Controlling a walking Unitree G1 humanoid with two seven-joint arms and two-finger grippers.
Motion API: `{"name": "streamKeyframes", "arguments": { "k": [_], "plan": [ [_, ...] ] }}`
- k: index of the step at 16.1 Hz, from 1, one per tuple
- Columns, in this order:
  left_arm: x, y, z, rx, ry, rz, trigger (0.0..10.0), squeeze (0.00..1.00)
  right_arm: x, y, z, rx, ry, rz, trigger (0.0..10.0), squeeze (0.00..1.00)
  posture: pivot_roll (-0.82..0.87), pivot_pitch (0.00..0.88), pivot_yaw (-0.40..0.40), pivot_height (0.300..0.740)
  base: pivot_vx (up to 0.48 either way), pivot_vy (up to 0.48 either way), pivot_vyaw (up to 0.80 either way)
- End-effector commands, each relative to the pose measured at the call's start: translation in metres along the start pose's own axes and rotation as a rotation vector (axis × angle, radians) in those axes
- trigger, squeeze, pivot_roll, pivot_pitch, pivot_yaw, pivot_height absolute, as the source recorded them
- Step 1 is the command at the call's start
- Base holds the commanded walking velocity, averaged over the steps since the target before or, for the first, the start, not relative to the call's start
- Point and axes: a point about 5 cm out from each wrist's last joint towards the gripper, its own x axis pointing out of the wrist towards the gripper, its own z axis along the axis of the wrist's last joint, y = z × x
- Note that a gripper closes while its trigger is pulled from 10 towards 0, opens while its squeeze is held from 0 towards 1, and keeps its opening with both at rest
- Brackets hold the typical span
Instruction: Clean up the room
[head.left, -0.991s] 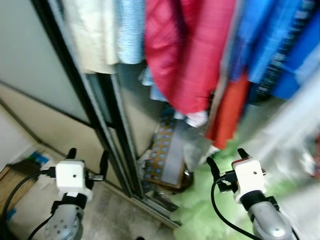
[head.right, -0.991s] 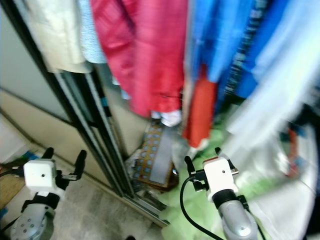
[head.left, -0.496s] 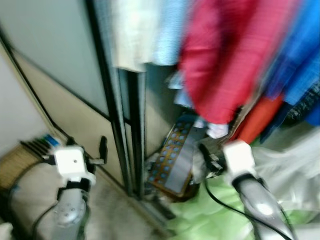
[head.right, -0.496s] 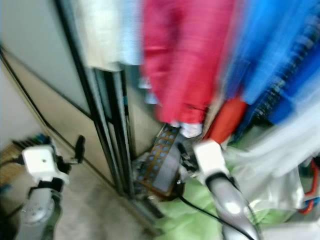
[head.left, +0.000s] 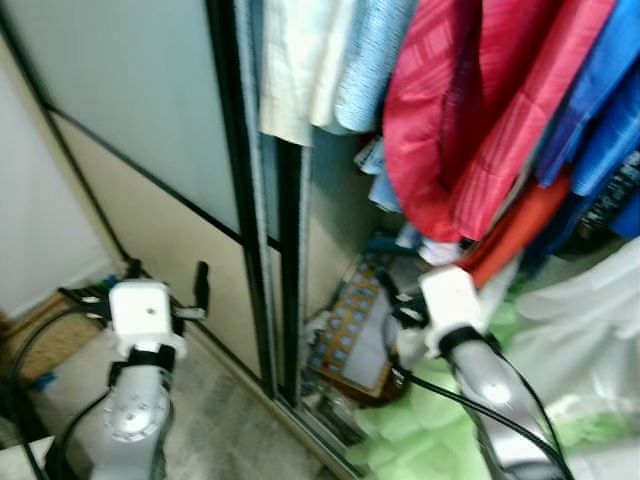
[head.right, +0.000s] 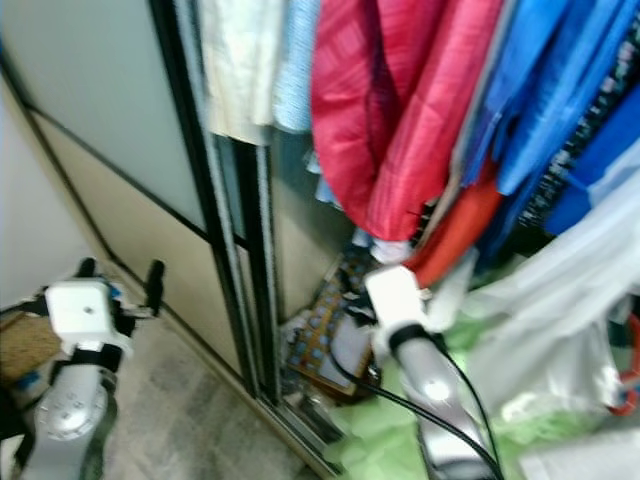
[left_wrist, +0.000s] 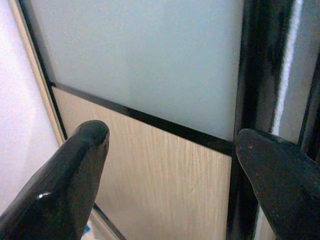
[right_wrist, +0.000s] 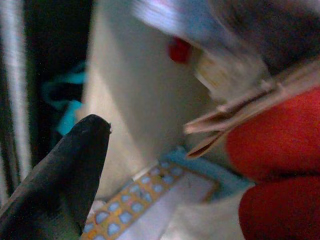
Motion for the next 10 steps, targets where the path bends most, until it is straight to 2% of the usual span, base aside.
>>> {"name": "streamKeyframes", "arguments": {
  "k": [1,2,4,5,7,8,10],
  "plan": [
    [-0.002,0.003,-0.007,0.027,0.023,-0.014,10.0,0.00,0.000,-0.003,-0.003,0.047,0.017,-0.028,10.0,0.00,0.03,0.000,-0.020,0.740,0.000,0.000,0.00],
    [-0.001,0.014,-0.004,0.018,0.021,-0.019,10.0,0.00,0.004,0.007,0.007,0.083,-0.026,0.002,10.0,0.00,0.05,0.000,0.000,0.740,0.000,0.000,0.00],
    [0.002,0.032,0.002,0.054,0.004,0.009,10.0,0.00,0.009,0.026,0.018,0.059,-0.098,0.070,10.0,0.00,0.08,0.000,0.001,0.740,0.000,0.000,0.00],
    [0.002,0.035,-0.003,0.074,0.012,0.015,10.0,0.00,0.006,0.028,0.009,0.070,-0.079,0.077,10.0,0.00,0.08,0.000,-0.015,0.740,0.000,0.000,0.00],
    [0.000,0.026,-0.005,0.025,0.018,0.041,10.0,0.00,0.000,0.018,0.000,0.045,-0.053,0.024,10.0,0.00,0.06,0.000,-0.041,0.740,0.000,0.000,0.00],
    [-0.004,0.017,-0.007,0.005,0.019,0.032,10.0,0.00,-0.005,0.011,-0.001,0.021,-0.044,0.047,10.0,0.00,0.05,0.000,-0.038,0.740,0.000,0.000,0.00],
    [-0.007,0.007,-0.012,-0.042,0.043,0.019,10.0,0.00,-0.008,0.000,-0.004,0.067,-0.024,0.017,10.0,0.00,0.01,0.000,-0.012,0.740,0.000,0.000,0.00]
  ]
}}
